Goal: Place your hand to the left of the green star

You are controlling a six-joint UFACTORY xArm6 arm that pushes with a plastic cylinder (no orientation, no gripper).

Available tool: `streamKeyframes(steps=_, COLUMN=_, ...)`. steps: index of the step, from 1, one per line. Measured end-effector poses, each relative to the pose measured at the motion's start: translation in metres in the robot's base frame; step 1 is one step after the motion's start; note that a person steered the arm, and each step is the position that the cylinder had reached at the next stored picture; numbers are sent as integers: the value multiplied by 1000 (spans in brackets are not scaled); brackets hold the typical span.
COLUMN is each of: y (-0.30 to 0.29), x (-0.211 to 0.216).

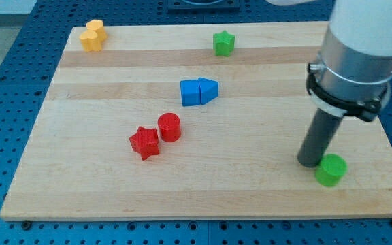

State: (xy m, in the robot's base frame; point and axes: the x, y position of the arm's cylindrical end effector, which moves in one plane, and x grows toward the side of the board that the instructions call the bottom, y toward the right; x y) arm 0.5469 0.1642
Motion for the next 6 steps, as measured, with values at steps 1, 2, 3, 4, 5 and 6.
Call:
streamKeyframes(steps=1, y=7, x=9)
streamKeyframes(steps=2, y=-4, x=8)
streamKeyframes(steps=3, y=-55, x=-34)
streamKeyframes(steps=4, y=-62, x=-85)
streamKeyframes(steps=5, y=-59, x=-128)
streamKeyframes(steps=6, y=-85, x=-177)
